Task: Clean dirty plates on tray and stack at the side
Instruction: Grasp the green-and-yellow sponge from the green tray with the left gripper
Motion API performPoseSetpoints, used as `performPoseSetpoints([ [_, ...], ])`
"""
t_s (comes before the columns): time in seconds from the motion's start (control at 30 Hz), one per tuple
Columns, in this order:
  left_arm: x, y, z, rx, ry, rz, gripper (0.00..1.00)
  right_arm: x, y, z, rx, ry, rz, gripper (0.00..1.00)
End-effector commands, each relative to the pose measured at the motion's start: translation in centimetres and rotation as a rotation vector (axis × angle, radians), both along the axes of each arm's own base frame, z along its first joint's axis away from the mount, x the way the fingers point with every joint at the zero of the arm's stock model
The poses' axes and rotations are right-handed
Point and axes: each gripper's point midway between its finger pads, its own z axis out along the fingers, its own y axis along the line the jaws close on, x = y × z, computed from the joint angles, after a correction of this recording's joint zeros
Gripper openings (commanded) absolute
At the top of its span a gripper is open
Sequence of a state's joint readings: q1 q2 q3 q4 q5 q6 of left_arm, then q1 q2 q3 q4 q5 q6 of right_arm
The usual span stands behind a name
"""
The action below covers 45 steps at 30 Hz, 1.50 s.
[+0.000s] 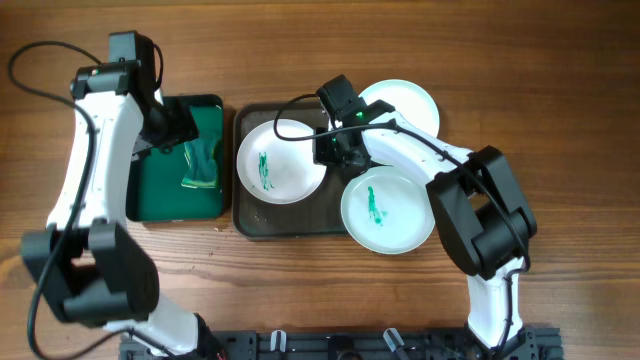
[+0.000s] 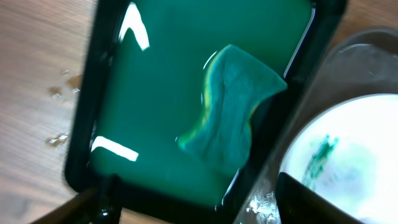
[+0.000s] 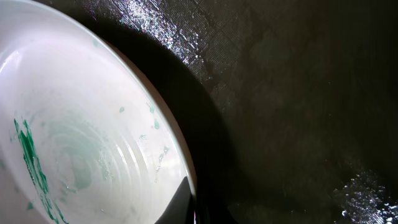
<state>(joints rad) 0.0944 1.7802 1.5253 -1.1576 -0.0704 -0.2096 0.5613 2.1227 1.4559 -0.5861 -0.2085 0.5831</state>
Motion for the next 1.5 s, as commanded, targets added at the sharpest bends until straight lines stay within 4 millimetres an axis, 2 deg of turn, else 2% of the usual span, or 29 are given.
performPoseSetpoints([
  [0.0,1.3,-0.4,-3.8,-0.051,0.061,-0.075,0.68,0.1,0.0,-1.2,-0.016,0.021,-0.018,0.04],
  [0.1,1.6,-0.4,-6.5,-0.060,0.116,-0.087,0.63,0.1,0.0,-1.2,-0.016,0.020,-0.017,0.04],
  [0.27,2.1,-2.3,-10.0,-0.173,0.153,-0.193,0.58,0.1,0.0,-1.2,-0.016,0.019,-0.015,0.04],
  [0.47,2.6,-2.3,-11.9,-0.175,0.167,-0.192,0.40,0.1,0.0,-1.2,-0.016,0.019,-0.018,0.04],
  [0.5,2.5,-2.3,-12.2,-0.176,0.170,-0.192,0.35,0.1,0.0,-1.2,-0.015,0.019,-0.018,0.04],
  [0.57,2.2,-2.4,-12.8,-0.177,0.174,-0.194,0.18,0.1,0.0,-1.2,-0.016,0.019,-0.018,0.04],
  [0.67,1.3,-2.5,-13.7,-0.181,0.194,-0.193,0.04,0.1,0.0,-1.2,-0.015,0.018,-0.018,0.04],
  [0.77,0.7,-2.6,-14.0,-0.184,0.214,-0.191,0.04,0.1,0.0,-1.2,-0.015,0.018,-0.018,0.04],
  [0.87,1.4,-1.7,-12.4,-0.147,0.186,-0.139,0.04,0.2,0.1,-1.2,-0.011,0.014,-0.018,0.04],
  [0.97,2.9,-1.4,-9.3,-0.130,0.113,-0.138,0.04,0.2,0.2,-1.1,-0.007,0.015,-0.017,0.04],
  [1.03,3.9,-0.9,-6.5,-0.092,0.042,-0.120,0.04,0.1,0.3,-1.1,-0.002,0.019,-0.015,0.04],
  [1.1,4.1,-0.2,-4.5,-0.052,-0.007,-0.091,0.04,0.2,0.3,-1.1,-0.002,0.018,-0.015,0.04],
  [1.17,3.9,0.1,-3.3,-0.033,-0.027,-0.085,0.04,0.3,0.3,-1.1,0.001,0.014,-0.015,0.04],
  [1.23,3.6,0.7,-2.9,0.002,-0.019,-0.075,0.04,0.3,0.3,-1.1,0.001,0.013,-0.016,0.04],
  [1.47,3.3,0.2,-2.9,-0.011,-0.015,-0.040,0.04,0.2,0.3,-1.1,0.000,0.011,0.002,0.04],
])
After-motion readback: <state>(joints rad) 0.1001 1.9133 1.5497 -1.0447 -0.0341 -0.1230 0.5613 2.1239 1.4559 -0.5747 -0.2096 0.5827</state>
